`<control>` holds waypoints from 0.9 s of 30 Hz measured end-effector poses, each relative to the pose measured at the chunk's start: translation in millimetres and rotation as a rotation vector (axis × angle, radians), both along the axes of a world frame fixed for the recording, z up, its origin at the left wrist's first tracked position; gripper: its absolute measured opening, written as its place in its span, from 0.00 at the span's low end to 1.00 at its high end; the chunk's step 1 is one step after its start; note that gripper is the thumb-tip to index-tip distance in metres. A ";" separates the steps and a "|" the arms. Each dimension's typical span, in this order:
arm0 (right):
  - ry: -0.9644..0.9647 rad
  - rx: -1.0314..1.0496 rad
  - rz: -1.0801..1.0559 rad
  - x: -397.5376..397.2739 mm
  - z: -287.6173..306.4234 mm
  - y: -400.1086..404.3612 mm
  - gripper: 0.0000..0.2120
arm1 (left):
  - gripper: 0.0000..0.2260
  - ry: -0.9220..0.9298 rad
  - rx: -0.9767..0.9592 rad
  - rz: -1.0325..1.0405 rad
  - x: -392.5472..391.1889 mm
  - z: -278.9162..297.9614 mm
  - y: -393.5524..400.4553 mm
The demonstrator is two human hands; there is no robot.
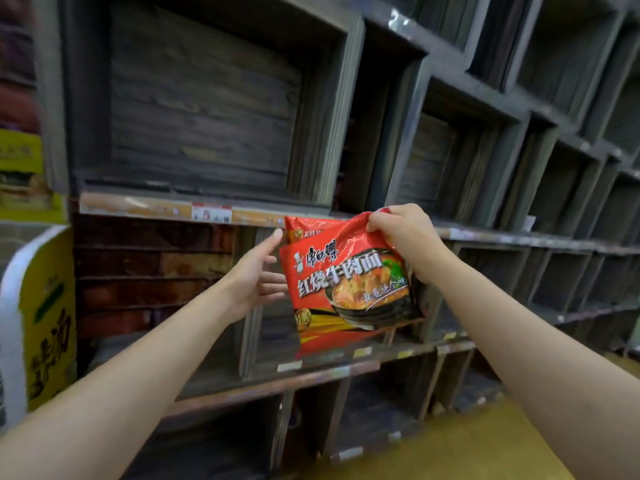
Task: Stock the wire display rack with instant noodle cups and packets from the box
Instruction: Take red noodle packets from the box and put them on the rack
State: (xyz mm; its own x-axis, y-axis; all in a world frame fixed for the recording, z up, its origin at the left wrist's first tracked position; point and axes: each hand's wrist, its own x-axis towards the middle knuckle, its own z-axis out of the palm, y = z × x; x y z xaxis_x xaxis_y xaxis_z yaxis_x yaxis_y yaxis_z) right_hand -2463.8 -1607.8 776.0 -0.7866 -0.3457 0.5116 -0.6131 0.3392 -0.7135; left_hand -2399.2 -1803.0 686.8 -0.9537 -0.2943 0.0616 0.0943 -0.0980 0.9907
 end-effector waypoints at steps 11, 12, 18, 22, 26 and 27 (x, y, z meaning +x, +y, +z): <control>-0.358 -0.361 0.136 -6.7 47.6 101.3 0.13 | 0.18 0.228 0.043 -0.185 -17.1 71.9 124.7; -0.349 -0.317 0.176 -6.1 50.0 114.0 0.17 | 0.17 0.247 0.055 -0.166 -21.3 72.9 133.9; -0.324 -0.016 0.103 -7.6 46.5 162.4 0.45 | 0.38 0.279 0.001 -0.116 -36.6 85.9 171.3; -0.269 -0.119 0.207 -11.7 35.8 179.9 0.17 | 0.34 0.230 -0.012 -0.225 -24.6 97.7 188.5; -0.327 -0.267 0.302 -13.0 23.0 195.1 0.09 | 0.35 0.196 -0.026 -0.183 -12.6 100.9 192.9; -0.359 -0.308 0.334 -13.3 19.7 199.3 0.09 | 0.33 0.187 -0.032 -0.162 -10.0 100.3 194.1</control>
